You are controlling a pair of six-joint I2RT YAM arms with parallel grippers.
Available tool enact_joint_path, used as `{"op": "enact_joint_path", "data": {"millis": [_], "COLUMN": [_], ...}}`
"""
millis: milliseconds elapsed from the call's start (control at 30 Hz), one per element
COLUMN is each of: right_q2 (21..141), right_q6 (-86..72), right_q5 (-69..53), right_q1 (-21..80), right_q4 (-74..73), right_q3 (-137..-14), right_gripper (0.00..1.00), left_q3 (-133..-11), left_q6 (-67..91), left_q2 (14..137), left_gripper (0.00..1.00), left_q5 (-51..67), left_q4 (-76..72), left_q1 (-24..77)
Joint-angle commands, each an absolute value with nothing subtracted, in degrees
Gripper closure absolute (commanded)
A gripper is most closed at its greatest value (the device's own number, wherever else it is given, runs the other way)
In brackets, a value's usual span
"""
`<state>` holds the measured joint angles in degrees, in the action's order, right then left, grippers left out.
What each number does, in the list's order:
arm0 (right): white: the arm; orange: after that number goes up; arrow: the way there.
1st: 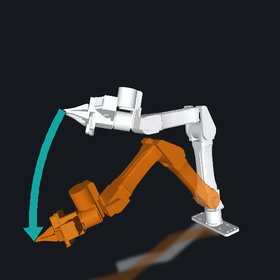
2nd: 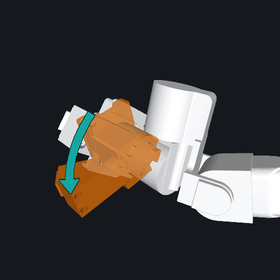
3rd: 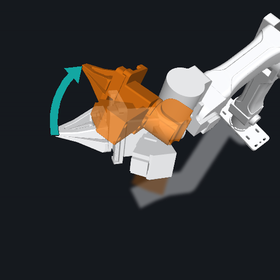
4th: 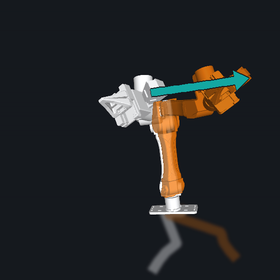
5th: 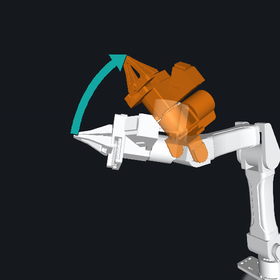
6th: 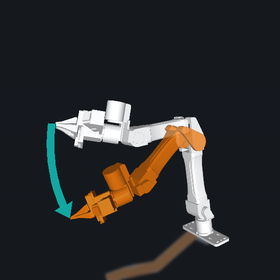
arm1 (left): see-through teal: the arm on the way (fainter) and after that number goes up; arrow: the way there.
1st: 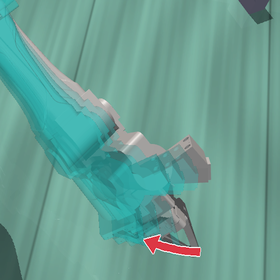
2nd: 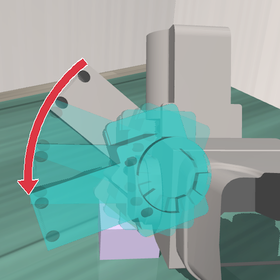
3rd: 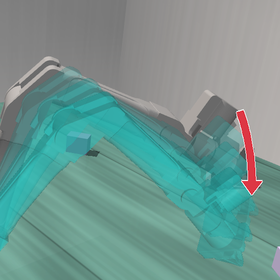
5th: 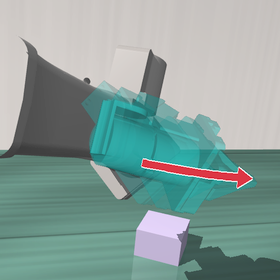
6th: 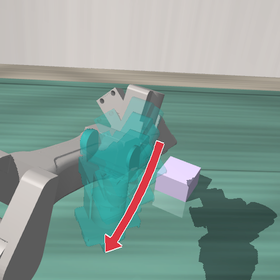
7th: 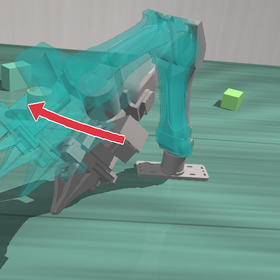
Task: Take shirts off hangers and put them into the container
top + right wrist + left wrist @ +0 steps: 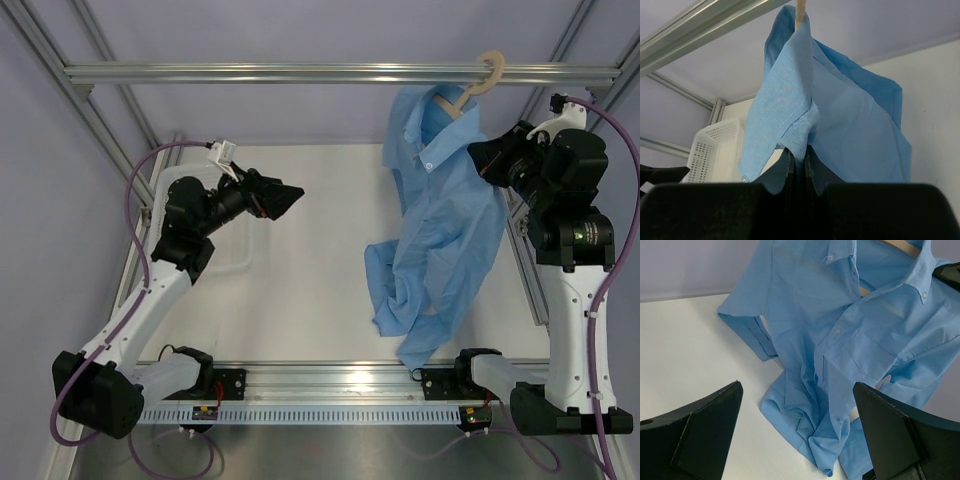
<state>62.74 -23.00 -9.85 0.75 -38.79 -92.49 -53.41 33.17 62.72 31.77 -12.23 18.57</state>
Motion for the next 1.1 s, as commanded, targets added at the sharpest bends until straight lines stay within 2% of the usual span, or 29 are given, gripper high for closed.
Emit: {"op": "enact_joint_path", "data": {"millis": [0,300,467,667,767,867,1067], "right_q2": [62.66,58.36,62.13,73.29,78.38,82.09,82.88], "right_q6": [-30.06,-35.49,-38.32,-37.27,-35.16,-32.09,-26.11], "right_q5": [-6.7,-6.41,-7.56,-5.28,-4.83,-4.14,-4.3], "right_q1": [0.88,0.88,0.88,0.88,0.79,0.79,0.0], "right_q4": [-34.0,-26.37,-29.16,-47.14,-55.85,-62.99,-67.67], "right_q3": [-98.52,-92.55,-99.04,-121.87,-137.66,-146.31,-146.26], "right_gripper": [1.0,1.0,1.0,1.0,1.0,1.0,1.0], "left_q3": [-53.97,-53.17,-52.91,-53.0,-52.82,-52.65,-52.38], "left_q6": [33.84,33.57,33.84,33.31,33.49,33.31,33.31], "left_q2": [60.82,59.94,59.94,59.5,59.5,59.42,59.15], "left_gripper": [0.01,0.01,0.01,0.01,0.01,0.01,0.01], "left_q5": [33.31,33.4,33.66,33.66,33.66,33.75,34.01], "left_q4": [-16.09,-16.0,-16.26,-15.65,-15.82,-15.73,-15.56], "left_q1": [18.9,18.9,18.9,18.9,18.9,18.9,18.9]}}
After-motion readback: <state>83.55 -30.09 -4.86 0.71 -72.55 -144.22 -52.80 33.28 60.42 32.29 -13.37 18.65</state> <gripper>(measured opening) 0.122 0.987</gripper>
